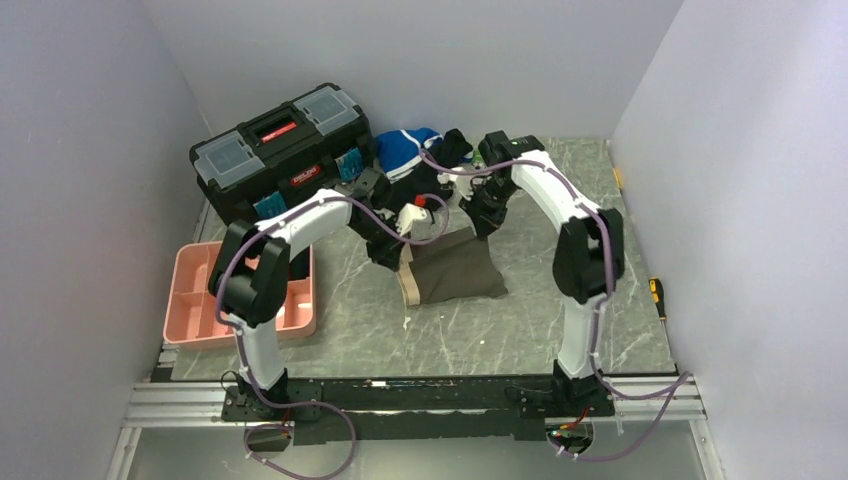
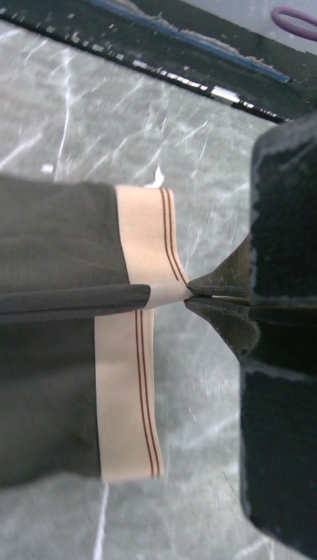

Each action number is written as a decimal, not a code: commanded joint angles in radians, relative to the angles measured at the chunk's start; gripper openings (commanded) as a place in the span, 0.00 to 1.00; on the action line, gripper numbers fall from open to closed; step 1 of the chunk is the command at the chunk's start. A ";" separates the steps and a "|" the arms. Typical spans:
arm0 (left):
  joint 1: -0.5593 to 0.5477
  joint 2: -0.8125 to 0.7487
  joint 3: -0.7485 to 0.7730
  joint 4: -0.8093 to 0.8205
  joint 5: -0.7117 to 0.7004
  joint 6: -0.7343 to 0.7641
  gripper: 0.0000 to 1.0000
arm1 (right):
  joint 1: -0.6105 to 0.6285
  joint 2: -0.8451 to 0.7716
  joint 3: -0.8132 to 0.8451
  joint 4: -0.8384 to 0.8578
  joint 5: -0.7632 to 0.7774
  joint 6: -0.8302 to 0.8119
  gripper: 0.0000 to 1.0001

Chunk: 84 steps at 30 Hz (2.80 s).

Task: Roll the underwear
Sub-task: Fold the underwear at the center of the board.

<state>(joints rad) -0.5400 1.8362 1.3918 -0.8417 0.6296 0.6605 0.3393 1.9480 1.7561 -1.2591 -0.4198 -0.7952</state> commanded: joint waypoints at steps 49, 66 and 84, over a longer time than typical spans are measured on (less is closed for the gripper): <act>0.091 0.280 0.253 0.179 -0.221 -0.324 0.19 | -0.017 0.386 0.259 0.227 0.088 0.137 0.16; 0.089 0.286 0.227 0.254 -0.261 -0.352 0.31 | -0.018 0.338 0.208 0.238 0.131 0.137 0.31; 0.076 0.315 0.220 0.268 -0.281 -0.349 0.33 | -0.056 0.236 0.200 0.229 0.110 0.158 0.58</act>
<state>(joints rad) -0.4572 2.1464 1.6203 -0.5949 0.3618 0.3191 0.3008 2.2883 1.9522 -1.0321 -0.2966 -0.6502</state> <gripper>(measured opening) 0.330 0.561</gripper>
